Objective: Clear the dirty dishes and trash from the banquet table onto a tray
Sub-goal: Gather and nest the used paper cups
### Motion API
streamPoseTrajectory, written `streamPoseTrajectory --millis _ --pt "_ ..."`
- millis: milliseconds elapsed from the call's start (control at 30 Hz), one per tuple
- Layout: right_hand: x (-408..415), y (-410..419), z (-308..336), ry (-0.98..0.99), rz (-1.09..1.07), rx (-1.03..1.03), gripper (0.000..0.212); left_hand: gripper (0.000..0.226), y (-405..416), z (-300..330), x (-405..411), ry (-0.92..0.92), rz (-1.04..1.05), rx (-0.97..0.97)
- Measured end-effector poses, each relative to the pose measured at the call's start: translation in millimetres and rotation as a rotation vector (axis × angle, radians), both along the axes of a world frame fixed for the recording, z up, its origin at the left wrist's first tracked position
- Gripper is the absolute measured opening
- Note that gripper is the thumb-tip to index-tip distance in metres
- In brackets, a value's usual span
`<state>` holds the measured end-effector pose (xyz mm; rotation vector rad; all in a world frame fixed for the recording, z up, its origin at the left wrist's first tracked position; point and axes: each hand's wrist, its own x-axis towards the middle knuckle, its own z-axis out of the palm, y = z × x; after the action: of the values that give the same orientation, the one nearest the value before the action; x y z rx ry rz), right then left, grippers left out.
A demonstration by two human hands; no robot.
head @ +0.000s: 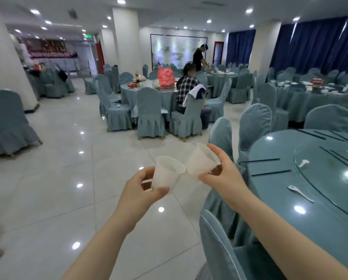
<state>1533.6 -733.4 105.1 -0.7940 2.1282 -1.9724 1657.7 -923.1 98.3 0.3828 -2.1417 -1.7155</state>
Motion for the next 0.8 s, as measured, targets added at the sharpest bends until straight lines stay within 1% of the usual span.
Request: streamPoseTrajectory --millis 100,167,267,333,400,433,500,567,700,800 --pt "-15 -36 8 -0.003 0.01 -0.019 0.077 0.046 -35 3 -8 -0.012 0.046 -0.042" --pt "-29 -63 7 -0.01 0.033 -0.024 0.071 0.046 -59 3 -17 -0.039 0.052 -0.096" --pt "-58 -114 0 -0.011 0.173 0.044 0.064 0.044 -98 5 -45 -0.068 0.042 -0.193" --pt "-86 -146 4 -0.018 0.261 0.079 0.051 0.045 -123 12 -73 -0.06 0.051 -0.237" --pt "-121 -176 12 -0.084 0.356 0.064 0.036 0.041 -152 23 -103 -0.053 0.087 -0.235" --pt "-139 -190 15 -0.128 0.402 0.058 0.033 0.04 -167 26 -119 -0.057 0.104 -0.235" --pt "-173 -219 18 -0.182 0.453 0.05 0.04 0.038 -194 31 -149 -0.069 0.125 -0.262" --pt "-209 -252 23 -0.184 0.444 0.038 0.044 0.039 -219 38 -180 -0.046 0.149 -0.266" --pt "-268 -325 38 -0.173 0.435 0.049 0.027 0.041 -279 47 -232 -0.035 0.222 -0.203" --pt "-307 -378 46 -0.163 0.467 0.058 0.022 0.04 -326 54 -272 -0.024 0.226 -0.2"
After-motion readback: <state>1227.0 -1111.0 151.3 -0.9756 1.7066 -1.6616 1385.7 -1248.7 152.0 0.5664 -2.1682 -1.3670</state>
